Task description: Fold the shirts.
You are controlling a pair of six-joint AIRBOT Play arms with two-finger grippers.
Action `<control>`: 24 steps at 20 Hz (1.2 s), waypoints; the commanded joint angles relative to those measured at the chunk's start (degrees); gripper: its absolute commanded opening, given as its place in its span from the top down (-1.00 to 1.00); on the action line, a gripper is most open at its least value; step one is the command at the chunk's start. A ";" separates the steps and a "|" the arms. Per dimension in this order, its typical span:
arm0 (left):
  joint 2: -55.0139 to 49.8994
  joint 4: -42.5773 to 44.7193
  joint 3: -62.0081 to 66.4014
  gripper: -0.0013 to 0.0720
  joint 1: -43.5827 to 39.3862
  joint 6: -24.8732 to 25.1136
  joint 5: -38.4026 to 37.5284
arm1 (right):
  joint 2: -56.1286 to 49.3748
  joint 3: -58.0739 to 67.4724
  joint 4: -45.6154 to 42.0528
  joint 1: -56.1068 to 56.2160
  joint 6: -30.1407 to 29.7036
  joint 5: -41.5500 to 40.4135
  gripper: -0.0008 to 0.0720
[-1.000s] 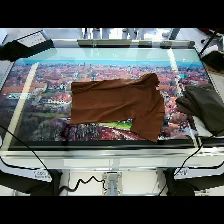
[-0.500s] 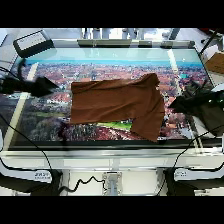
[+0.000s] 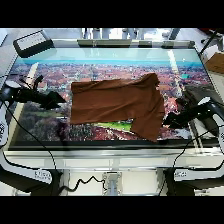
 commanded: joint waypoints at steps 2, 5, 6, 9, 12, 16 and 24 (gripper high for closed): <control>-0.37 1.53 -0.20 -0.92 -0.26 0.20 1.01 | -1.22 -1.03 2.60 1.36 3.04 -10.99 -0.33; -0.37 1.55 -0.20 -0.92 -0.26 0.24 1.77 | -2.14 -0.92 5.18 1.33 4.98 -16.98 -0.33; -0.37 1.55 -0.20 -0.92 -0.26 0.22 1.99 | -2.78 -0.92 5.88 1.33 5.20 -17.53 -0.33; -0.37 1.79 -0.20 -0.92 -0.26 0.22 2.27 | -4.55 -0.92 7.23 2.10 5.60 -18.86 -0.33; -0.37 2.38 -0.20 -0.92 -0.26 0.13 2.40 | -5.84 -0.90 7.89 4.52 5.66 -20.02 -0.27; -0.37 4.46 -0.20 -0.91 -0.26 -1.22 2.19 | -7.30 -0.90 7.91 9.20 3.91 -21.20 0.07; -0.63 4.61 -0.22 -0.65 -0.26 -5.57 -0.61 | -7.28 4.20 4.61 9.42 3.08 -18.40 0.89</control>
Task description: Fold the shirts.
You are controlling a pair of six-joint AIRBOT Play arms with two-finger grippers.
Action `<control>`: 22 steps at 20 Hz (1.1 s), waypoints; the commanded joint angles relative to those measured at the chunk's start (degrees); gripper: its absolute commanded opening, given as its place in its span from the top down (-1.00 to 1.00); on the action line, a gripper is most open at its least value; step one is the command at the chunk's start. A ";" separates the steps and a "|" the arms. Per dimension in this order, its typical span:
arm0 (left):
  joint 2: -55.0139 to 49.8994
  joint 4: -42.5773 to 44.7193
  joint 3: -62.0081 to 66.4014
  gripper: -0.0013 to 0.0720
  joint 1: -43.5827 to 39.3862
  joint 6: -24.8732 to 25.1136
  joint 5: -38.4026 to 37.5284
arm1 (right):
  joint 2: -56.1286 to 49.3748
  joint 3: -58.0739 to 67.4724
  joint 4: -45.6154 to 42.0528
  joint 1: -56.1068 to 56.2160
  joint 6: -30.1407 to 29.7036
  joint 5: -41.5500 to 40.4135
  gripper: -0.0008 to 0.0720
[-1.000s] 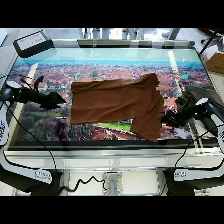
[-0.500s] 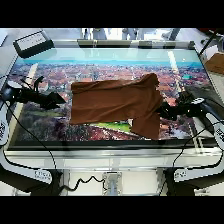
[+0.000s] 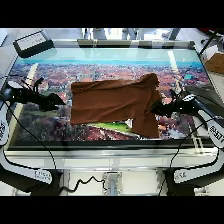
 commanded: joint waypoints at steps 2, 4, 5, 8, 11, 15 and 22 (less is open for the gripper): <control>-0.76 0.20 -0.33 -0.67 -0.02 -3.80 -3.48 | -0.02 2.71 -7.91 0.13 -1.40 1.68 0.89; -1.33 0.13 -1.31 -0.78 -0.09 -4.94 -4.39 | -0.02 2.82 -7.82 0.13 -1.75 1.68 0.89; -1.46 0.22 -2.19 -0.78 -0.20 -4.83 -4.50 | -0.02 2.82 -7.87 0.13 -2.08 1.68 0.88; -2.08 0.59 -5.05 -0.78 -1.44 -4.83 -4.24 | -0.02 2.82 -7.76 0.13 -2.69 1.68 0.88; -2.71 0.81 -7.13 -0.78 -4.83 -4.85 -1.20 | -0.02 2.82 -7.21 0.13 -2.69 2.05 0.88; -3.45 -2.54 -7.32 -0.77 -10.88 -6.56 9.22 | -0.02 2.84 -5.55 0.13 -2.84 3.08 0.89; -9.97 -3.41 -7.32 0.48 -18.64 -1.68 7.76 | -0.02 2.97 -1.03 0.13 -6.56 5.11 0.89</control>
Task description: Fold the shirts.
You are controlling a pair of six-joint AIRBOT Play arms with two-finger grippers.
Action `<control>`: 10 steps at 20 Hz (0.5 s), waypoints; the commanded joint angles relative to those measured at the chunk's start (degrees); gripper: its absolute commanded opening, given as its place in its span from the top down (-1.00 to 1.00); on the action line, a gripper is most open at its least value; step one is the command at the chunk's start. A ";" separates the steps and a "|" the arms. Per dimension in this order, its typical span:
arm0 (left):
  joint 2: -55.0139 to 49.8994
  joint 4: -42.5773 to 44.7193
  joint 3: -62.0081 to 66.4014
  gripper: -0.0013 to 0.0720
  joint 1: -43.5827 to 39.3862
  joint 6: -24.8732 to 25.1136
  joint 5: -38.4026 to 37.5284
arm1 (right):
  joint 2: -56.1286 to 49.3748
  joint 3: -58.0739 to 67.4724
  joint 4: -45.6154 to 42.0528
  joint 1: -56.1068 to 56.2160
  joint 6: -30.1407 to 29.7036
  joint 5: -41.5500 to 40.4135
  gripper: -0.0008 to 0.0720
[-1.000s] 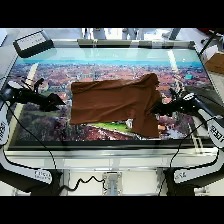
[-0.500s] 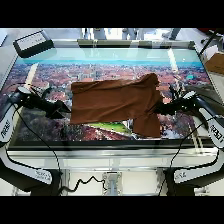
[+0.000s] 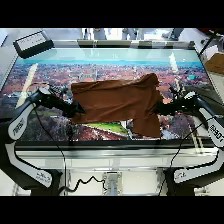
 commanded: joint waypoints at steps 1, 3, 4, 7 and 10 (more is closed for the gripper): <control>-1.81 -0.11 0.26 0.83 -2.51 6.36 0.76 | 0.09 0.37 3.52 0.11 -3.80 2.23 0.89; -1.73 -2.60 1.95 0.91 -1.62 9.33 -1.36 | 0.11 1.42 3.43 0.11 -5.57 4.17 0.89; -1.66 -3.82 3.26 0.91 -1.14 10.21 -2.40 | 0.13 2.45 3.50 0.11 -6.27 5.25 0.89; -1.33 -7.80 9.88 0.92 0.85 11.98 -8.13 | 0.24 7.30 3.45 0.09 -6.82 9.05 0.89; -0.33 -13.38 19.39 0.92 4.07 12.83 -13.20 | 2.25 13.29 3.48 -0.33 -7.78 9.62 0.89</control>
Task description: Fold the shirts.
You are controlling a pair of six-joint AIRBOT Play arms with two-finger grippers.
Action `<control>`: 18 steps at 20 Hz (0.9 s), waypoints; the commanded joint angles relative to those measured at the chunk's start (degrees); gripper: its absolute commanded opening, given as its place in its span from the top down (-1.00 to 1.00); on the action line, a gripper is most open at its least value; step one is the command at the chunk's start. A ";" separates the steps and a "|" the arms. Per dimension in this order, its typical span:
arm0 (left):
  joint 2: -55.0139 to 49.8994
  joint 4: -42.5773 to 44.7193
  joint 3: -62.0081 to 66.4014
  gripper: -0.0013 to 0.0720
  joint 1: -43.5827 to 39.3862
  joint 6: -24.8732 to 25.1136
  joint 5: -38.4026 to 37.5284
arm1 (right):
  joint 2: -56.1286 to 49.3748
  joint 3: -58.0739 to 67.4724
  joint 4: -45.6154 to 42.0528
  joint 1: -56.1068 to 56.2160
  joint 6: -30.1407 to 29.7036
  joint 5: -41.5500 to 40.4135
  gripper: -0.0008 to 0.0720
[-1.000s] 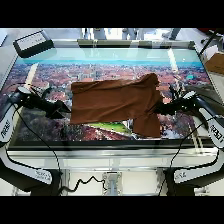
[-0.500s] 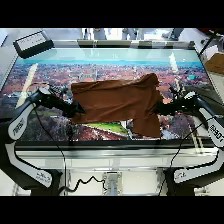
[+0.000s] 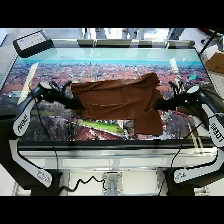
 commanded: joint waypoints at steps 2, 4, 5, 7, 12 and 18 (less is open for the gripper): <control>2.51 -8.28 13.31 0.92 4.83 1.66 -5.77 | 3.13 9.16 0.35 -1.33 -1.09 1.60 0.89; 4.17 -10.75 19.52 0.92 7.50 1.38 -6.23 | 5.42 13.46 1.11 -3.32 -1.07 1.49 0.89; 4.92 -11.85 22.88 0.92 8.72 0.59 -6.80 | 6.60 15.65 2.08 -4.42 -1.11 1.42 0.89; 6.71 -12.31 28.87 0.92 10.45 -0.61 -7.72 | 9.46 19.61 4.66 -5.99 -2.10 1.46 0.89; 15.23 -13.86 38.62 0.92 12.48 -2.05 -7.87 | 19.12 29.51 8.35 -6.51 -4.28 1.09 0.90; 32.39 -13.70 38.69 0.92 12.72 -3.06 -6.99 | 33.22 38.23 7.87 -6.49 -3.85 4.79 0.90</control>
